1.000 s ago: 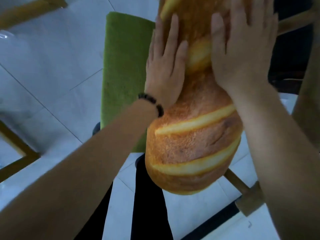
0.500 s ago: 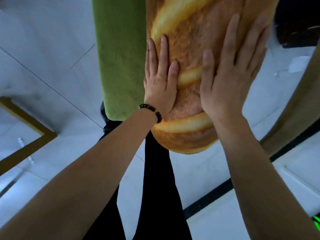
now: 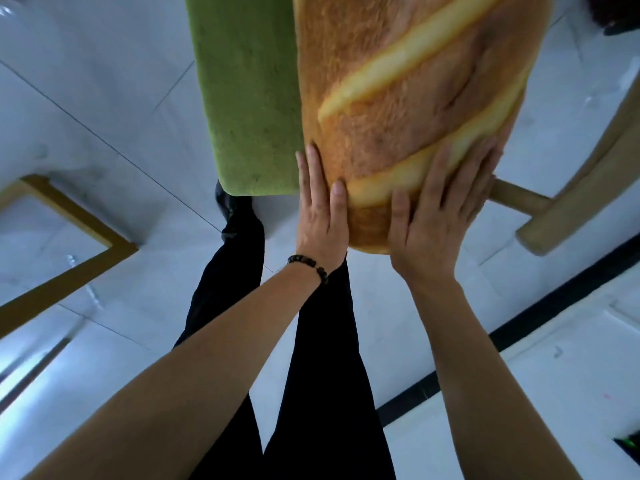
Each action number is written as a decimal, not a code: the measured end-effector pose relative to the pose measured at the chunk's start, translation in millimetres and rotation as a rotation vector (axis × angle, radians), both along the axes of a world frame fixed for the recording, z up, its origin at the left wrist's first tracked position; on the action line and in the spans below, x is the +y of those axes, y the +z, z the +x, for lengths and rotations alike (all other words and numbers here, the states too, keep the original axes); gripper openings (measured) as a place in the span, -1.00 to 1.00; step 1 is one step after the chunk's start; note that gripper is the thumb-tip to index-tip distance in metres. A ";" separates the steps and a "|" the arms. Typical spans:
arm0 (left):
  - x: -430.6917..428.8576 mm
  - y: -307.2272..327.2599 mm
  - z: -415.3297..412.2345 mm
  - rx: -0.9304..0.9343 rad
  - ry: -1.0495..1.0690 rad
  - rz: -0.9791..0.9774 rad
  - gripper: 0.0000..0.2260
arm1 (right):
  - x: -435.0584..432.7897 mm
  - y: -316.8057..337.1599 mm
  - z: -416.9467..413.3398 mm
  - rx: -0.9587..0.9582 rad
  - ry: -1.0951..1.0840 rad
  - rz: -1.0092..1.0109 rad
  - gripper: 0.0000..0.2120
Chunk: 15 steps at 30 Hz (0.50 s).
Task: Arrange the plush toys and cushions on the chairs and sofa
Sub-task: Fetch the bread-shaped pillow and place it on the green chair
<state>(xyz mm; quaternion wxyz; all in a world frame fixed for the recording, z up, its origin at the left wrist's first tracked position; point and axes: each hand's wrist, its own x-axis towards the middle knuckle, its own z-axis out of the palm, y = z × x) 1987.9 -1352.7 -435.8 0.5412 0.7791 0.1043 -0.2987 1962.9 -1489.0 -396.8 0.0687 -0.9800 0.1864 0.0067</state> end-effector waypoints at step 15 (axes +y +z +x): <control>48.8 172.9 83.2 0.015 -0.266 0.102 -0.47 | -9.5 138.4 58.8 0.396 -0.109 0.551 -0.36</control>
